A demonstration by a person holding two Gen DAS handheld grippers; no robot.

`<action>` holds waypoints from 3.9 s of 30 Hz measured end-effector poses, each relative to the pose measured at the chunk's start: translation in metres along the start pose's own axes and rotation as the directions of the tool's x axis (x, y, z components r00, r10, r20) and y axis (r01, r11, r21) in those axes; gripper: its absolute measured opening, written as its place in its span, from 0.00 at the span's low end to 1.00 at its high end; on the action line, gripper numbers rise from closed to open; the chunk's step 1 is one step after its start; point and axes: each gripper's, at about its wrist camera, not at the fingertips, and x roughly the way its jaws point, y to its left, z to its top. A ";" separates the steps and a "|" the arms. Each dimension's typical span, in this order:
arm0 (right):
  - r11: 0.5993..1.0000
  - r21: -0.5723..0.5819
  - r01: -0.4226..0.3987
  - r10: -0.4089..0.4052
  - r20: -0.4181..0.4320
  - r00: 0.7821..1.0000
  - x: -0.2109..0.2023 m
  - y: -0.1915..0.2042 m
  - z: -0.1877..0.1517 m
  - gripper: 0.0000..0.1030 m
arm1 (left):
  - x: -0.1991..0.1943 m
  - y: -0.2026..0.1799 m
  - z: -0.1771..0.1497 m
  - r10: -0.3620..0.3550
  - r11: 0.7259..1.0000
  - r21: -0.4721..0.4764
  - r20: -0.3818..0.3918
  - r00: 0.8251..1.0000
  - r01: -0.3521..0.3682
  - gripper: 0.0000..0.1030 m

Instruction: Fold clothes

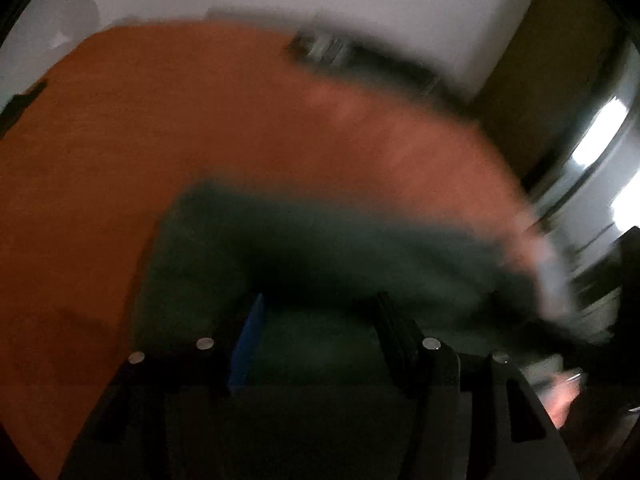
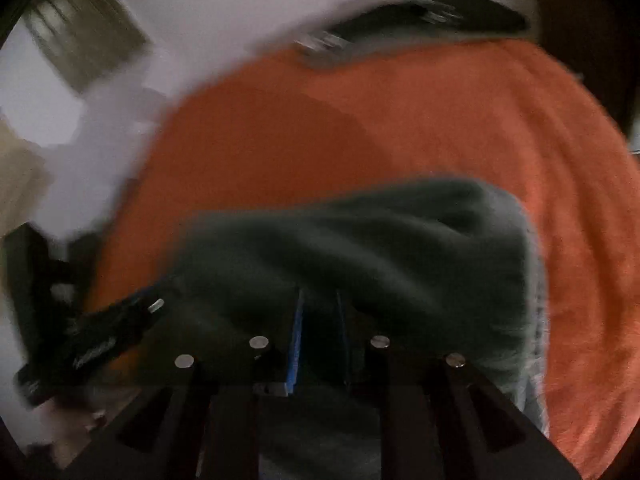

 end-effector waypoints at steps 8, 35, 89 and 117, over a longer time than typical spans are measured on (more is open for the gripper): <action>0.990 0.141 0.018 -0.034 0.118 0.992 -0.038 -0.040 -0.020 0.00 | -0.036 -0.010 -0.002 -0.024 0.982 0.188 0.010 1.000 0.022 0.56; 0.946 0.304 -0.111 0.078 0.121 0.990 0.083 -0.089 0.082 0.01 | 0.056 0.052 0.074 -0.100 0.950 -0.278 0.159 0.982 0.142 0.74; 0.968 -0.158 -0.194 0.182 -0.086 0.979 0.045 0.056 0.099 0.21 | -0.075 0.141 -0.036 -0.080 0.865 -0.485 0.121 0.989 0.129 0.78; 0.999 0.028 -0.043 0.041 0.060 0.997 0.060 -0.042 0.064 0.00 | 0.023 0.051 0.062 0.135 0.959 -0.254 0.027 0.991 -0.124 0.78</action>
